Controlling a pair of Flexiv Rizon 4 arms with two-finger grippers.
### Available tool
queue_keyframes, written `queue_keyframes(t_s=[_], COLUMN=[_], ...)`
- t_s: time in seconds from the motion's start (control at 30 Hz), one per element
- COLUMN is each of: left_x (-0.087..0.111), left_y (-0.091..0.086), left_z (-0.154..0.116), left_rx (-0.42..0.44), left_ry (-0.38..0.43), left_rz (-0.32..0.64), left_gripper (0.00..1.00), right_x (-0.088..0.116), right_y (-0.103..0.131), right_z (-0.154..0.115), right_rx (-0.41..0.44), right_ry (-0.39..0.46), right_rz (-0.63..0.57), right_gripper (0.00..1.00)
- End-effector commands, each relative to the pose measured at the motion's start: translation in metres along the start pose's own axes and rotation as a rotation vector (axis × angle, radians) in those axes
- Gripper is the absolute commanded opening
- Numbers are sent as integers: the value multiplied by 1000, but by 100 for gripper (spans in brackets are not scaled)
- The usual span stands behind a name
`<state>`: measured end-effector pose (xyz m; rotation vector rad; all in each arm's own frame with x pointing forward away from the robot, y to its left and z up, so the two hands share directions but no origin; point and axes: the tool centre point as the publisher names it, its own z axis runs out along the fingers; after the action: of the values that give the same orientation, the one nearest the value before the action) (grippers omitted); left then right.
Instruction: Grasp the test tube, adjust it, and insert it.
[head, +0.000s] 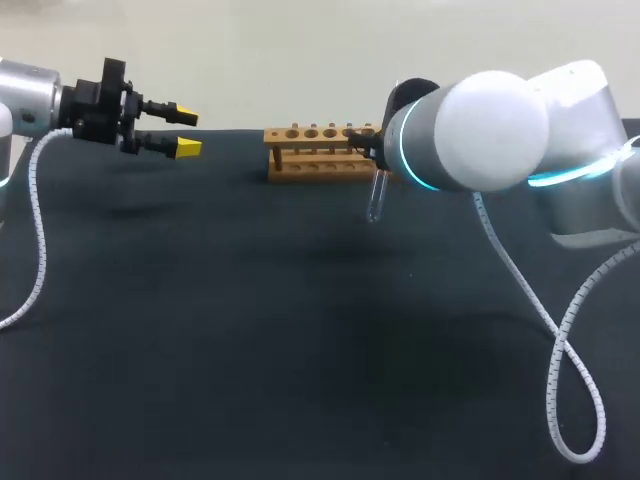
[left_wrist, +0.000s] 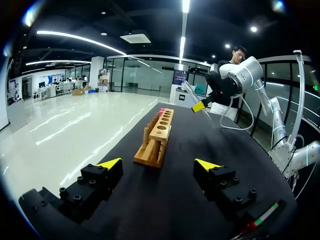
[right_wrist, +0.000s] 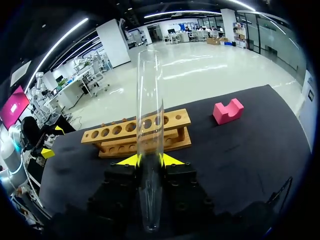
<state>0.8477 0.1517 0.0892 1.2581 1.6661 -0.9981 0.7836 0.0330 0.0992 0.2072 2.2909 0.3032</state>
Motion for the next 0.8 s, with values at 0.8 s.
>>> queue_keyframes(t_s=[0.8], left_x=[1], left_y=[0], left_z=[0], left_rx=[0], left_ry=[-2], left_rz=[3], left_gripper=[100], right_x=[0], right_y=[-4], right_z=[-1], right_rx=[-3], right_ry=[-381], right_rz=[2], right_gripper=[0])
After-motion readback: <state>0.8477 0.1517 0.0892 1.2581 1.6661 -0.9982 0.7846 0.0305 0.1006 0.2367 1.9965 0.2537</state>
